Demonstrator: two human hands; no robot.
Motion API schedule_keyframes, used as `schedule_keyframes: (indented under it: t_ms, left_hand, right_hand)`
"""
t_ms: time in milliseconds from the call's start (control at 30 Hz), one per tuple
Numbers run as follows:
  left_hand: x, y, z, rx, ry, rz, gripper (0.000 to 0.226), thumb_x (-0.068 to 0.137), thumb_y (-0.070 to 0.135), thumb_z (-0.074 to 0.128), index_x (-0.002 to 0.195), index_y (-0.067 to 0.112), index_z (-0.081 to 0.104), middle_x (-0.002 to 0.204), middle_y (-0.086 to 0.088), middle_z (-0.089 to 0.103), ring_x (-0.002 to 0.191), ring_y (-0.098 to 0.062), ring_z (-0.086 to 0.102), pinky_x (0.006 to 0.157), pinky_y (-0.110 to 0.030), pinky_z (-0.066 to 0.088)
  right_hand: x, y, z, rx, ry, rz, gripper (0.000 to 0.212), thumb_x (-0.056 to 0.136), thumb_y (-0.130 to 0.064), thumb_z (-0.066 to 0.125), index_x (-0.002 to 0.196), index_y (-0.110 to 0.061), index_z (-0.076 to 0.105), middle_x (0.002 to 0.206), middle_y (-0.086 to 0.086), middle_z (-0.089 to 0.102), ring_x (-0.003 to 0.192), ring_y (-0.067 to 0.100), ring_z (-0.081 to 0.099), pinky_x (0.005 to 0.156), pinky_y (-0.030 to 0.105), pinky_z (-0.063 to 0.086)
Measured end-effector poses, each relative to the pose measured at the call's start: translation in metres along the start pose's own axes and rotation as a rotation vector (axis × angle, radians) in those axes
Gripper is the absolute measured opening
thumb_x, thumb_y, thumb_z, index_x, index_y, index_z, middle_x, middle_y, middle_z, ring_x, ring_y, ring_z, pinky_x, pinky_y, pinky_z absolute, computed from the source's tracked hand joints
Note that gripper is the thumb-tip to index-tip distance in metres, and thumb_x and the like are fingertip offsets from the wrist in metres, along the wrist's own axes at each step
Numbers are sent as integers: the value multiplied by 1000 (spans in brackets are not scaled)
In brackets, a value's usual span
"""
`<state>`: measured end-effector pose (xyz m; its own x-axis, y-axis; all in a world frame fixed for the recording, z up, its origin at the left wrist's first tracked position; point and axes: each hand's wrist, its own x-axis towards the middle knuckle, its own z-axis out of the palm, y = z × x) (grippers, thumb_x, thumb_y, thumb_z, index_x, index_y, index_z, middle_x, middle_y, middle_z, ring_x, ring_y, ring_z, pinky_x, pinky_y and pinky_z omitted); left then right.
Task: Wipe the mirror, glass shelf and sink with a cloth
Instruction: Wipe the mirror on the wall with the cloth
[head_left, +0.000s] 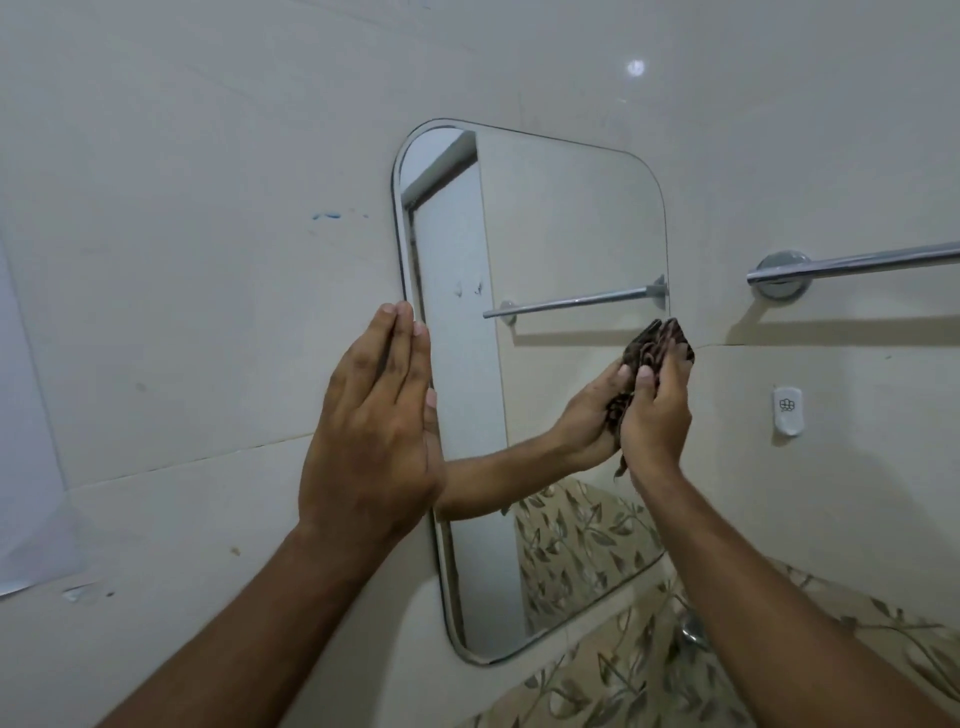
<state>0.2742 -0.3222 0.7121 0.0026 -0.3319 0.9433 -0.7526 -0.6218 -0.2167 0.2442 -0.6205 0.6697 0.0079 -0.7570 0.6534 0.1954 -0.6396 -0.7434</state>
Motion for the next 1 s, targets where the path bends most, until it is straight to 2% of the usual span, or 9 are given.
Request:
schedule_keyframes:
  t_ms: [100,200,300,400,467,600,767,900,1000]
  left_hand:
    - [-3,3,-2,18,-11,37,53,100,18,36,149,-2,28,159,-16,27,151,-24,15,120,-43,24]
    - [-3,1,-4,1,-57,33,53,101,18,37,149,-1,28,159,-16,25,151,-24,14,119,-43,25]
    - [-8,2,-6,-6,-66,29,52,100,18,37,148,-3,31,157,-18,29,150,-25,18,119,-44,26]
    - [-7,4,-9,-14,-60,37,51,100,18,38,145,-5,36,154,-20,34,149,-27,23,119,-44,27]
    - [-7,3,-10,-21,-61,37,50,99,16,36,144,-6,37,154,-21,35,148,-28,24,119,-44,27]
    - [-20,-2,-14,-11,-76,65,48,100,15,36,144,-4,39,153,-19,37,148,-27,25,118,-44,29]
    - [-44,0,-18,-23,-66,71,48,100,16,39,145,-2,39,155,-16,35,149,-26,22,119,-47,26]
    - [-53,2,-13,104,-115,88,51,102,20,34,148,-1,32,159,-16,26,151,-27,15,120,-48,22]
    - [-56,6,-7,184,-121,77,54,100,15,35,151,-2,24,161,-17,18,152,-29,9,121,-49,18]
  right_hand:
    - [-40,-27,7,2,-18,-63,52,107,-30,34,156,-26,21,164,-4,17,151,13,14,121,40,23]
    - [-82,-61,15,64,-72,-219,52,107,-27,35,156,-21,20,164,-5,17,152,9,6,123,46,18]
    - [-121,-93,21,87,-151,-359,51,107,-23,35,155,-14,23,164,-2,17,152,13,4,124,46,12]
    - [-154,-119,25,94,-214,-463,51,107,-30,27,154,-8,27,163,5,19,153,18,6,123,48,12]
    - [-169,-128,25,87,-250,-501,50,108,-27,28,154,-8,27,164,7,17,153,20,5,123,49,12]
    - [-183,-123,23,70,-287,-526,51,105,-9,40,154,-7,26,164,8,14,153,21,3,122,52,14]
    - [-182,-103,20,8,-321,-638,52,104,-12,42,153,-5,28,163,9,18,153,22,9,120,54,17]
    - [-158,-87,16,13,-293,-607,50,106,-24,32,153,-6,28,163,8,19,153,22,8,122,51,13]
    - [-133,-58,9,-4,-241,-500,51,106,-19,35,155,-9,23,164,5,16,153,20,6,123,51,12]
